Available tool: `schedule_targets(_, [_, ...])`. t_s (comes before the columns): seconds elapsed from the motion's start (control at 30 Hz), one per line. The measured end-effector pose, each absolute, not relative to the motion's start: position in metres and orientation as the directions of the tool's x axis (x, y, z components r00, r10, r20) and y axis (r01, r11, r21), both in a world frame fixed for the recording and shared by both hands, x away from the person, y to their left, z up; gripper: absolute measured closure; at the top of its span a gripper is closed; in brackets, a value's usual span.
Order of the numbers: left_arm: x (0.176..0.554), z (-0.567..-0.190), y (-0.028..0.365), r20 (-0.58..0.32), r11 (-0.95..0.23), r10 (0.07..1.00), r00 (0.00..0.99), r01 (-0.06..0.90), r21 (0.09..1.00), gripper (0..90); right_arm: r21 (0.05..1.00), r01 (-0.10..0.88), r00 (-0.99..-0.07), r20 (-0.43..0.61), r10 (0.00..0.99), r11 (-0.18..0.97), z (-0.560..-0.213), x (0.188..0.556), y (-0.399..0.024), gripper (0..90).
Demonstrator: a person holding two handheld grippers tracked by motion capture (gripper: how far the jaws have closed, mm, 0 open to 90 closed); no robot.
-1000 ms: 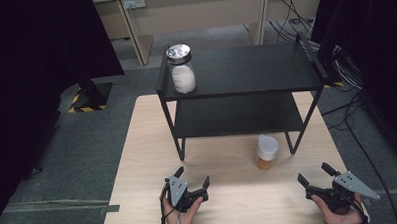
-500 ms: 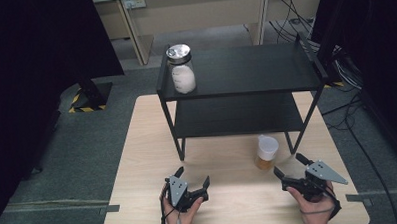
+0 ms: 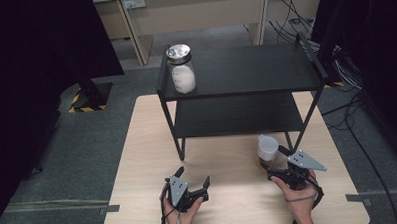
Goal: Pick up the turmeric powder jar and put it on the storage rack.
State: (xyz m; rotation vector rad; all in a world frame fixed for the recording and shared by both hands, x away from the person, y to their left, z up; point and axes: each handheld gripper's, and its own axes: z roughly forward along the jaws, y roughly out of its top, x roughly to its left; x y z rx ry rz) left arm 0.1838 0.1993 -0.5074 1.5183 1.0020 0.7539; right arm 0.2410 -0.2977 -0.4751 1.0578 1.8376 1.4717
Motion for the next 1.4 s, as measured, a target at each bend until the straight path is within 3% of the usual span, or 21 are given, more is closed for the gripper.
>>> schedule_targets(0.37, [0.184,-0.508,0.199,-0.058,-0.029,0.898,0.437,0.19,0.981,2.9,0.959,0.258,-0.519,0.038,0.854,0.115,-0.48,0.251,-0.284,29.6])
schedule_targets(0.7, [0.184,-0.507,0.199,-0.058,-0.029,0.897,0.437,0.191,0.981,2.8,0.955,0.274,-0.515,0.043,0.856,0.118,-0.472,0.242,-0.288,30.8])
schedule_targets(1.4, [0.184,-0.507,0.198,-0.055,-0.031,0.899,0.435,0.189,0.981,2.7,0.993,0.117,-0.524,0.04,0.851,0.026,-0.441,0.18,-0.318,30.8])
